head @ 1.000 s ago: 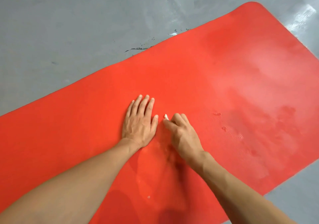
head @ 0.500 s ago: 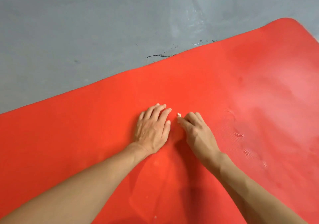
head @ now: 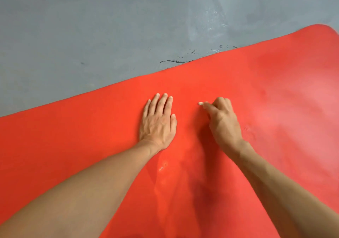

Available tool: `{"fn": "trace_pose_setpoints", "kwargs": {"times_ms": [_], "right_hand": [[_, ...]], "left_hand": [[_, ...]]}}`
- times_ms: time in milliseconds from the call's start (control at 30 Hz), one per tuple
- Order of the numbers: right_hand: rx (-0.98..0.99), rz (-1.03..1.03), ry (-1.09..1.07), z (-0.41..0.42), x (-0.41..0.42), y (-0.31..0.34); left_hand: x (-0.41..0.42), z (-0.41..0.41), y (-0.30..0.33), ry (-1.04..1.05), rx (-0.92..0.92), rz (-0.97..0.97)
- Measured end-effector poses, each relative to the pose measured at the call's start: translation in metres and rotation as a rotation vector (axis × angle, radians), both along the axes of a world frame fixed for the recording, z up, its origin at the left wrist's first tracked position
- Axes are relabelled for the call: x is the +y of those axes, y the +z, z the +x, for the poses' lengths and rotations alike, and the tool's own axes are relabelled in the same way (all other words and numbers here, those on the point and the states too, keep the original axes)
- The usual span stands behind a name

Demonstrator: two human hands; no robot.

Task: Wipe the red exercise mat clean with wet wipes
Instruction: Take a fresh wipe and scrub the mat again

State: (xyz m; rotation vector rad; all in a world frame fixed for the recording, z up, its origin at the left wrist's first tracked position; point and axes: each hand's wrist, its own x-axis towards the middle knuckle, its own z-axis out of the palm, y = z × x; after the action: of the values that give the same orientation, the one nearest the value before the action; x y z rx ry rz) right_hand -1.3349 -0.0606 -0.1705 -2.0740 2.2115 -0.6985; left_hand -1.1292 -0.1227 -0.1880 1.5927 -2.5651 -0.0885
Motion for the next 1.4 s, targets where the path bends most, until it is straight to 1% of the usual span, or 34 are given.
{"fn": "trace_pose_setpoints", "kwargs": {"times_ms": [67, 100, 133, 167, 200, 233, 267, 300, 333, 367, 400, 433, 500, 533, 600, 633, 667, 733, 767, 800, 833, 867, 900, 1000, 1033, 1067, 1100, 1133, 1200, 1233, 1267, 1300, 1333, 1400], "right_hand": [[-0.108, 0.010, -0.325, -0.034, -0.020, -0.001], [-0.161, 0.022, -0.455, -0.035, -0.028, 0.000], [-0.199, 0.022, -0.532, -0.023, -0.034, 0.000], [-0.229, 0.003, -0.539, -0.005, -0.037, 0.001], [-0.261, -0.019, -0.470, 0.019, -0.037, 0.002], [-0.293, -0.027, -0.322, 0.043, -0.034, 0.004], [-0.317, -0.005, -0.113, 0.063, -0.028, 0.005], [-0.306, 0.023, 0.090, 0.074, -0.023, 0.006], [-0.262, 0.035, 0.234, 0.070, -0.026, 0.006], [-0.204, 0.020, 0.305, 0.055, -0.035, 0.005], [-0.172, -0.001, 0.293, 0.035, -0.045, 0.002], [-0.152, -0.028, 0.197, 0.014, -0.057, 0.000], [-0.146, -0.059, -0.111, -0.022, -0.080, -0.002], [-0.163, -0.039, -0.258, -0.030, -0.089, -0.004], [-0.208, -0.010, -0.445, -0.017, -0.100, -0.006], [-0.237, -0.020, -0.450, -0.001, -0.102, -0.005], [-0.263, -0.027, -0.374, 0.018, -0.103, -0.003], [-0.322, 0.033, -0.052, 0.055, -0.101, -0.001], [-0.319, 0.068, 0.121, 0.066, -0.100, 0.000], [-0.292, 0.075, 0.237, 0.065, -0.106, 0.001], [-0.262, 0.058, 0.295, 0.056, -0.115, 0.002], [-0.235, 0.023, 0.303, 0.039, -0.127, 0.001], [-0.221, -0.013, 0.241, 0.018, -0.139, 0.001], [-0.315, -0.015, -0.172, -0.045, -0.163, 0.001], [-0.307, -0.015, -0.267, -0.053, -0.166, -0.001], [-0.274, -0.017, -0.317, -0.047, -0.167, -0.002], [-0.243, -0.033, -0.324, -0.034, -0.165, -0.004], [-0.221, -0.057, -0.269, -0.014, -0.163, -0.004], [-0.166, -0.058, 0.010, 0.028, -0.154, -0.006], [-0.122, -0.046, 0.159, 0.037, -0.152, -0.009], [-0.079, -0.038, 0.261, 0.037, -0.154, -0.008], [-0.058, -0.032, 0.296, 0.025, -0.160, -0.008], [-0.054, -0.031, 0.264, 0.005, -0.167, -0.009], [-0.059, -0.034, 0.079, -0.045, -0.173, -0.009]], "left_hand": [[0.000, -0.001, 0.001, 0.008, -0.013, 0.010], [0.001, -0.002, 0.001, 0.010, -0.016, 0.014], [0.001, -0.001, 0.001, 0.012, -0.018, 0.014], [0.001, -0.002, 0.002, 0.011, -0.020, 0.015], [0.000, -0.001, 0.002, 0.009, -0.016, 0.018], [-0.001, -0.001, 0.001, 0.005, -0.007, 0.017], [-0.001, 0.000, 0.001, 0.001, 0.004, 0.015], [-0.001, 0.000, 0.000, -0.003, 0.012, 0.011], [-0.001, 0.000, 0.000, -0.006, 0.016, 0.010], [-0.001, 0.000, 0.001, -0.005, 0.016, 0.013], [-0.001, 0.000, 0.001, 0.001, 0.012, 0.014], [-0.001, -0.001, 0.002, 0.008, 0.007, 0.013], [-0.001, -0.001, 0.003, 0.009, 0.001, 0.023], [0.000, -0.001, 0.003, 0.011, 0.001, 0.026], [-0.001, 0.000, 0.003, 0.014, -0.002, 0.026], [-0.001, 0.000, 0.003, 0.016, -0.001, 0.030], [-0.001, 0.000, 0.004, 0.018, 0.001, 0.032], [-0.001, 0.000, 0.004, 0.011, 0.004, 0.027], [-0.001, 0.000, 0.004, 0.011, 0.010, 0.026], [-0.001, -0.001, 0.004, 0.011, 0.012, 0.027], [-0.001, -0.001, 0.004, 0.013, 0.008, 0.030], [0.000, -0.001, 0.004, 0.015, 0.002, 0.035], [0.000, -0.001, 0.004, 0.018, -0.004, 0.038], [0.000, -0.002, 0.005, 0.022, -0.003, 0.056], [0.000, -0.002, 0.004, 0.025, -0.003, 0.050], [-0.001, -0.001, 0.004, 0.024, -0.009, 0.048], [-0.001, 0.001, 0.004, 0.023, -0.017, 0.056], [-0.001, 0.001, 0.004, 0.026, -0.018, 0.059], [-0.001, 0.001, 0.006, 0.032, -0.031, 0.052], [-0.001, 0.000, 0.006, 0.030, -0.033, 0.054], [-0.001, -0.001, 0.007, 0.027, -0.035, 0.053], [-0.002, -0.001, 0.007, 0.025, -0.036, 0.049], [-0.002, -0.002, 0.007, 0.025, -0.041, 0.048], [-0.002, -0.002, 0.006, 0.025, -0.049, 0.049]]}}
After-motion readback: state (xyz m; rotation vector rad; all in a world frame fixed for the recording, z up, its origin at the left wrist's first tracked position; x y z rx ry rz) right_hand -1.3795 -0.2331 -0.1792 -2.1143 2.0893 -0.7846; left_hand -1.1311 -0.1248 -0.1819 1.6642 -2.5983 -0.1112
